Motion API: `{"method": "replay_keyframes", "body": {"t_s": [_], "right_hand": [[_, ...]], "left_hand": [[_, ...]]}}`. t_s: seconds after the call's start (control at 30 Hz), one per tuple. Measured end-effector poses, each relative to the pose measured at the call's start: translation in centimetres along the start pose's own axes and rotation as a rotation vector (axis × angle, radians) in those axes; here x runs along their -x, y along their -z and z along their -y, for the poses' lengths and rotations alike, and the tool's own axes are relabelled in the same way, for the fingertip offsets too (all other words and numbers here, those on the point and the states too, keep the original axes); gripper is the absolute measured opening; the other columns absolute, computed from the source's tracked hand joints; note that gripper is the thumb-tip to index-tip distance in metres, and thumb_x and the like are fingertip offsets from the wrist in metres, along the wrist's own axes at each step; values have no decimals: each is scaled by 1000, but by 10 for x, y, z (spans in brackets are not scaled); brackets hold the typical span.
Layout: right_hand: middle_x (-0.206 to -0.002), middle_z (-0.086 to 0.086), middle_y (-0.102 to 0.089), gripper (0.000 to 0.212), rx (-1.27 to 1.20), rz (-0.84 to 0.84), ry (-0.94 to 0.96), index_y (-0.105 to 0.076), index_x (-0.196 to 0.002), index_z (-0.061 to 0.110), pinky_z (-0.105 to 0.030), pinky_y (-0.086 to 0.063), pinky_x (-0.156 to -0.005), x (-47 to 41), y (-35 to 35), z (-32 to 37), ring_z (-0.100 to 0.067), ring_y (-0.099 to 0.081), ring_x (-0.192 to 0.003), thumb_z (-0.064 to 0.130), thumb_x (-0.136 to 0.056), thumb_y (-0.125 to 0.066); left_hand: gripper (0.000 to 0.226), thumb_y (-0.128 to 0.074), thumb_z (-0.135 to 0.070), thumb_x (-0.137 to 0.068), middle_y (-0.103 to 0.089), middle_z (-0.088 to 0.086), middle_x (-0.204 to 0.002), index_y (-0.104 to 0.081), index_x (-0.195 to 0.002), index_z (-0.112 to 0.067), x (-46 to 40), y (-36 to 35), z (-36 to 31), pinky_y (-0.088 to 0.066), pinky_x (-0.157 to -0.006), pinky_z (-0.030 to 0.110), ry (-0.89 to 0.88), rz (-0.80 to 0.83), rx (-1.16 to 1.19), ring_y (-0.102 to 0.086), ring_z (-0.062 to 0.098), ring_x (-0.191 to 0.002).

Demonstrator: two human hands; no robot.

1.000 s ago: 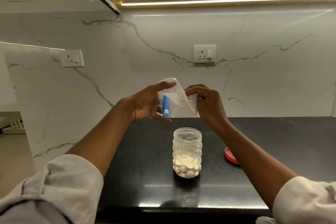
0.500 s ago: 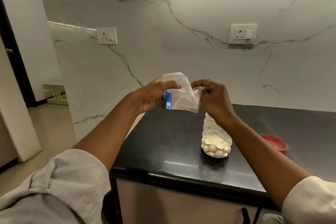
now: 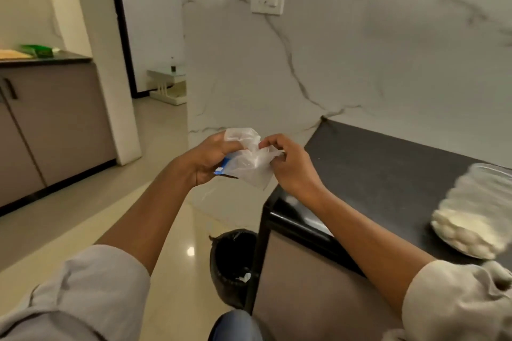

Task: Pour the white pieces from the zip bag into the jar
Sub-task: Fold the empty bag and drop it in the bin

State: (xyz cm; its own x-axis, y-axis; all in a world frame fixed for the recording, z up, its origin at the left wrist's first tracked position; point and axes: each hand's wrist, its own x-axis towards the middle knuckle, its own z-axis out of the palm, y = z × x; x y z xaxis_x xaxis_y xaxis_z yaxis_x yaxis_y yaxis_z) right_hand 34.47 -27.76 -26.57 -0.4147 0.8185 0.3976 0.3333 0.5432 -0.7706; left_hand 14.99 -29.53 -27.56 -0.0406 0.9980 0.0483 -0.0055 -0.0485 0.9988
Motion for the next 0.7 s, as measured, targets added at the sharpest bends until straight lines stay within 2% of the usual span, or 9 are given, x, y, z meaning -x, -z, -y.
{"method": "replay_keyframes", "body": {"t_s": [0.1,0.17,0.23,0.3,0.4,0.5,0.53,0.63,0.7], "right_hand": [[-116,6,-61,37,151,227,-10,-58,-116,28,-14,-48,-69,-10,-32,-9,-12,-60,-95,1,-91,-51],[-120,7,-59,39,310,385,12,-54,-127,30,-19,-48,-83,-16,-48,-16,-10,-58,-102,11,-93,-57],[-120,11,-56,40,457,456,71,-51,-131,32,-22,-45,-89,-21,-47,-20,-8,-55,-104,22,-93,-60],[-115,14,-60,33,555,475,160,-56,-126,32,-20,-46,-88,-26,-36,-23,-1,-57,-100,26,-94,-58],[-103,23,-64,21,605,511,249,-66,-110,32,-12,-46,-81,-28,-22,-28,9,-57,-94,24,-94,-56],[-99,24,-64,18,637,601,202,-70,-103,32,-8,-44,-78,-44,-38,-37,10,-57,-90,24,-93,-58],[-100,21,-65,17,661,643,186,-70,-103,31,-9,-43,-80,-55,-50,-39,7,-58,-88,25,-92,-59],[-106,12,-67,18,742,787,124,-69,-108,27,-28,-49,-89,-95,-93,-45,-7,-61,-94,29,-91,-62],[-113,4,-65,24,809,893,64,-65,-114,24,-34,-52,-89,-120,-125,-48,-16,-62,-97,30,-91,-63]], "left_hand": [[29,-62,-14,-91,-72,8,-98,-64,-120,-13,6,34,35,-56,-63,35,58,-64,57,-70,20,-80],[32,-63,-14,-92,-71,12,-104,-62,-124,-11,7,55,69,-56,-65,36,109,-109,98,-69,23,-85],[33,-63,-16,-93,-70,14,-110,-61,-125,-12,5,66,104,-56,-64,35,158,-177,124,-69,25,-88],[34,-62,-13,-93,-67,15,-114,-59,-126,-10,-2,72,144,-55,-58,32,215,-283,110,-68,27,-91],[39,-60,-8,-92,-60,18,-124,-52,-130,-5,-17,71,208,-55,-60,33,336,-441,61,-63,35,-106],[40,-61,-11,-92,-56,17,-127,-46,-128,-6,-33,58,261,-59,-75,44,436,-575,149,-61,33,-106],[39,-62,-13,-92,-55,15,-126,-45,-127,-9,-38,53,272,-59,-76,46,462,-609,193,-61,31,-102],[43,-65,-23,-91,-58,6,-118,-43,-127,-17,-53,45,286,-59,-65,37,482,-682,338,-62,20,-87],[42,-67,-26,-89,-60,5,-116,-46,-126,-21,-64,47,285,-59,-82,44,442,-684,428,-64,23,-93]]}}
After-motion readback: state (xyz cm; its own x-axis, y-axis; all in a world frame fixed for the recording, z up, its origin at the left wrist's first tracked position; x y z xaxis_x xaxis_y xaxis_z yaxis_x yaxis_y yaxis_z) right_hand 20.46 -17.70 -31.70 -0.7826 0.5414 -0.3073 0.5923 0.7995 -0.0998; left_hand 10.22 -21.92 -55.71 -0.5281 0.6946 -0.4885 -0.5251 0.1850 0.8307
